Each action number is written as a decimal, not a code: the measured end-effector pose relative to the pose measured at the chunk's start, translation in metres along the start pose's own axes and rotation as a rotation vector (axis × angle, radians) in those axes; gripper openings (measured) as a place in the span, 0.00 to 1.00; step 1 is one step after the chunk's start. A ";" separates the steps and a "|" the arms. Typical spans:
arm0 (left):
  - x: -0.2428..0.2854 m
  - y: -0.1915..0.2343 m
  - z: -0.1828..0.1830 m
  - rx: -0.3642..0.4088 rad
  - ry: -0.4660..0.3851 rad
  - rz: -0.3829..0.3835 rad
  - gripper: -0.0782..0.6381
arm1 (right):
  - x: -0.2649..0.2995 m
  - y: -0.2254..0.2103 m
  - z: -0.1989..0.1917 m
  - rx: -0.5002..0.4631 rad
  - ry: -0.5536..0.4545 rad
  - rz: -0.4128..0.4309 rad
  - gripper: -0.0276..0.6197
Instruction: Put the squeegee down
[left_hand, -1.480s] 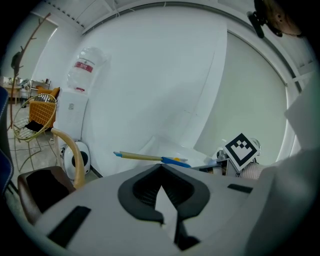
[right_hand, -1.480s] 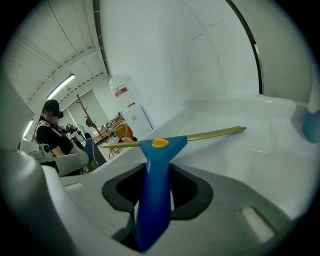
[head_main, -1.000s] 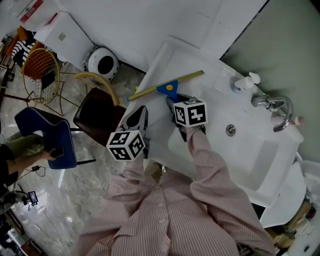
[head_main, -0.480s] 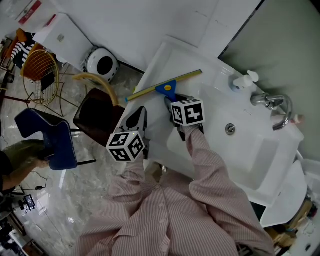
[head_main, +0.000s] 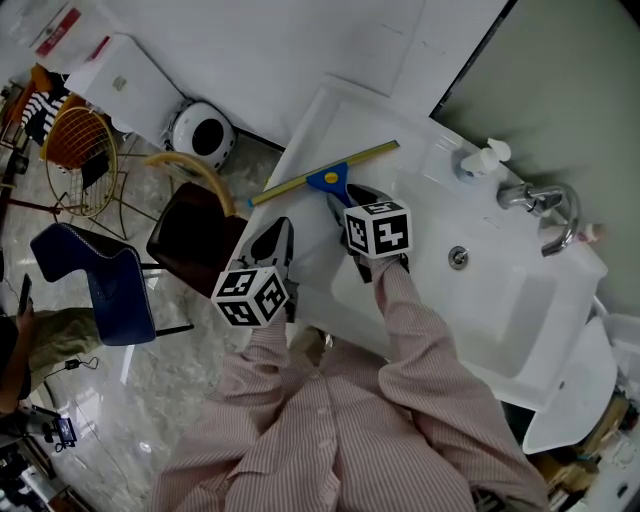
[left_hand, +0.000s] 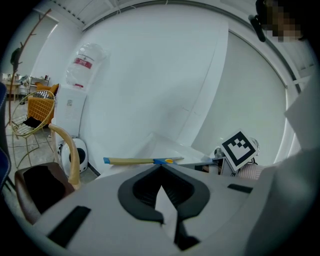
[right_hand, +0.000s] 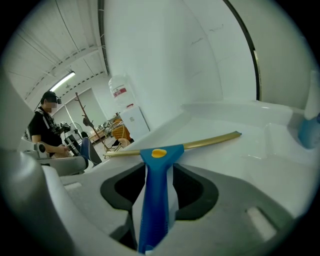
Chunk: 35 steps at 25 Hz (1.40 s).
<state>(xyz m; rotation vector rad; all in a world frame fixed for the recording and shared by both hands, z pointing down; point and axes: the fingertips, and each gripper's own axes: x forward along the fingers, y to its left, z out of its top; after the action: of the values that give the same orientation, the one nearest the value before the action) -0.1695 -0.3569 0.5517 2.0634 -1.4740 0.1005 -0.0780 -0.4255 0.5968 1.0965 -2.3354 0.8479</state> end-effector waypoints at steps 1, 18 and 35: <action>-0.001 -0.001 0.001 0.002 -0.002 -0.002 0.11 | -0.003 0.000 0.002 0.004 -0.015 0.002 0.28; -0.020 -0.036 0.021 0.084 -0.034 -0.094 0.11 | -0.052 0.020 0.017 0.010 -0.156 0.027 0.15; -0.056 -0.057 0.051 0.161 -0.113 -0.112 0.11 | -0.121 0.044 0.050 -0.025 -0.331 0.077 0.05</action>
<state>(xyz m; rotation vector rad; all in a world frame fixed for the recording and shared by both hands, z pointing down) -0.1541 -0.3237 0.4640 2.3106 -1.4543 0.0604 -0.0464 -0.3726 0.4732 1.2216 -2.6654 0.7050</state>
